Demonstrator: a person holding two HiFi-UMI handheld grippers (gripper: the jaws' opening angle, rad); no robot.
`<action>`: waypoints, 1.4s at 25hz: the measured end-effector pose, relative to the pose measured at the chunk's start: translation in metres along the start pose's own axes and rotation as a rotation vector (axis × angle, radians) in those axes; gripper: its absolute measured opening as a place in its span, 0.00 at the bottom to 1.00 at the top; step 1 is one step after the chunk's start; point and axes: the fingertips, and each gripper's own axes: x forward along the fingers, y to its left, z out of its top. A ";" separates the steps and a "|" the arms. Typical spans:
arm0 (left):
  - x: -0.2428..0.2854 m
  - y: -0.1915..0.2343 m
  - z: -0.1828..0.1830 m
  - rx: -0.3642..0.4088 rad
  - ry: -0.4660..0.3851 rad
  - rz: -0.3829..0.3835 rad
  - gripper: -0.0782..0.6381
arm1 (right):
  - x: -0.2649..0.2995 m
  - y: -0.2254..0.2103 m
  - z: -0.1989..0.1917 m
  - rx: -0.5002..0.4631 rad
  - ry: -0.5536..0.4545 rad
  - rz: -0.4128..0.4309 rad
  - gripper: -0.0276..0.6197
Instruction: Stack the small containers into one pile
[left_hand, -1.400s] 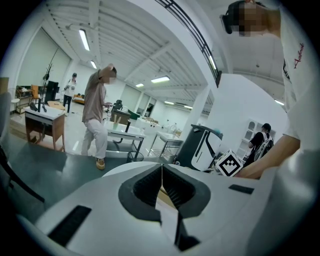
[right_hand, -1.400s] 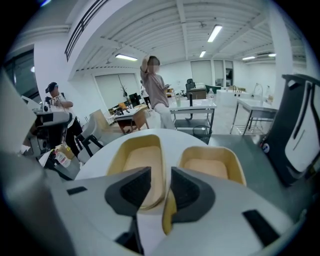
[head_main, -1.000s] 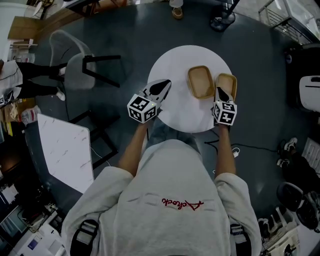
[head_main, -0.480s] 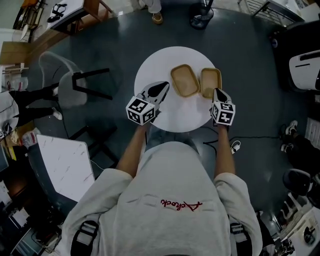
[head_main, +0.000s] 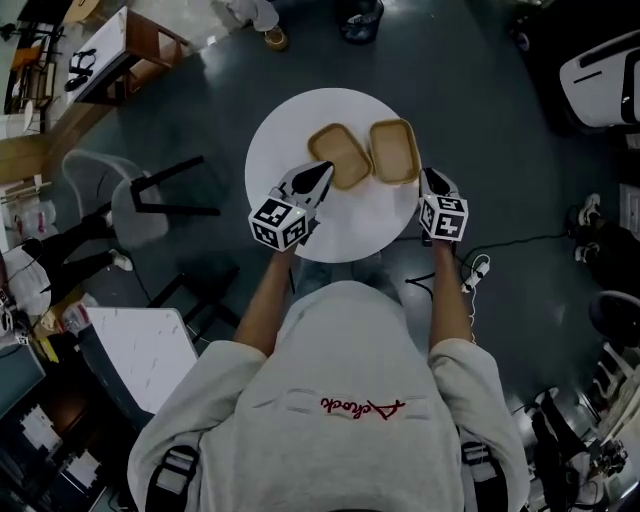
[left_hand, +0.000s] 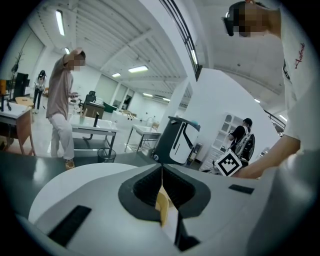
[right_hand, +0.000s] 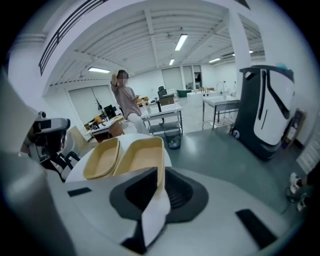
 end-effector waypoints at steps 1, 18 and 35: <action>0.003 -0.002 -0.001 0.000 0.005 -0.004 0.13 | 0.001 -0.002 -0.002 0.012 0.004 0.007 0.11; 0.007 0.011 -0.026 -0.037 0.051 0.023 0.12 | 0.033 -0.001 -0.019 0.024 0.053 0.017 0.16; -0.004 0.013 -0.016 -0.013 0.028 0.007 0.13 | 0.012 -0.008 -0.004 0.030 -0.020 -0.061 0.09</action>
